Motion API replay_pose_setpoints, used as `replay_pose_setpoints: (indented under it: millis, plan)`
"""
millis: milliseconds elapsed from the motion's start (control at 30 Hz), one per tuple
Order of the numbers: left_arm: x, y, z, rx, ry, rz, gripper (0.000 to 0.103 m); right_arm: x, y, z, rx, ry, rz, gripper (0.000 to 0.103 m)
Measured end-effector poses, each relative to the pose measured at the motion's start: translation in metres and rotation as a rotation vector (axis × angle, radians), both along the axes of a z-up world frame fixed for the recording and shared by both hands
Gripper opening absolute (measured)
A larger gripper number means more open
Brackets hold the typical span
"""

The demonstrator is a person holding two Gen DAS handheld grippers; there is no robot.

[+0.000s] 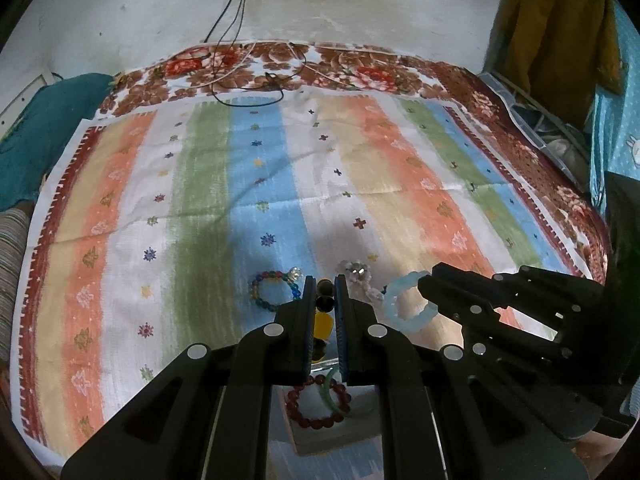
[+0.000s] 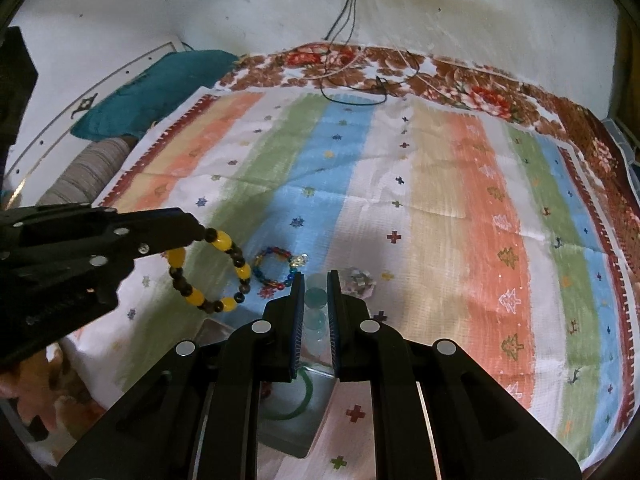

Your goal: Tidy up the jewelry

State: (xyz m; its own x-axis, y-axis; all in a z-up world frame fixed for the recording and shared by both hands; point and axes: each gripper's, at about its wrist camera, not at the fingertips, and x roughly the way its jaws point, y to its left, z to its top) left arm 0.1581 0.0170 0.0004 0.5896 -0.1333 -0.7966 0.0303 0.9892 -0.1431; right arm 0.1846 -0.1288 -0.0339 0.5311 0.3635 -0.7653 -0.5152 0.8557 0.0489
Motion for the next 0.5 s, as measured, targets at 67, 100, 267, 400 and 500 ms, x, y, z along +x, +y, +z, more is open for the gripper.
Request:
replay_pose_setpoints:
  millis: [67,100,267,400,500]
  plan:
    - [-0.002,-0.002,0.001,0.002,-0.004,0.0,0.009,-0.003,0.0,0.0,-0.001,-0.004,0.003,0.012]
    - [-0.002,-0.002,0.0,0.001,-0.005,0.0,0.009,-0.004,-0.001,0.0,-0.002,-0.004,0.004,0.012]
    - [-0.01,-0.007,0.004,0.0,-0.014,-0.015,0.009,-0.009,-0.003,0.002,0.007,-0.009,-0.011,0.012]
    - [-0.018,-0.009,0.007,-0.007,-0.023,-0.025,0.009,-0.015,-0.005,0.003,0.013,-0.008,-0.003,0.012]
    - [-0.022,-0.009,0.008,-0.009,-0.025,-0.027,0.009,-0.018,-0.007,0.004,0.019,-0.005,0.002,0.012]
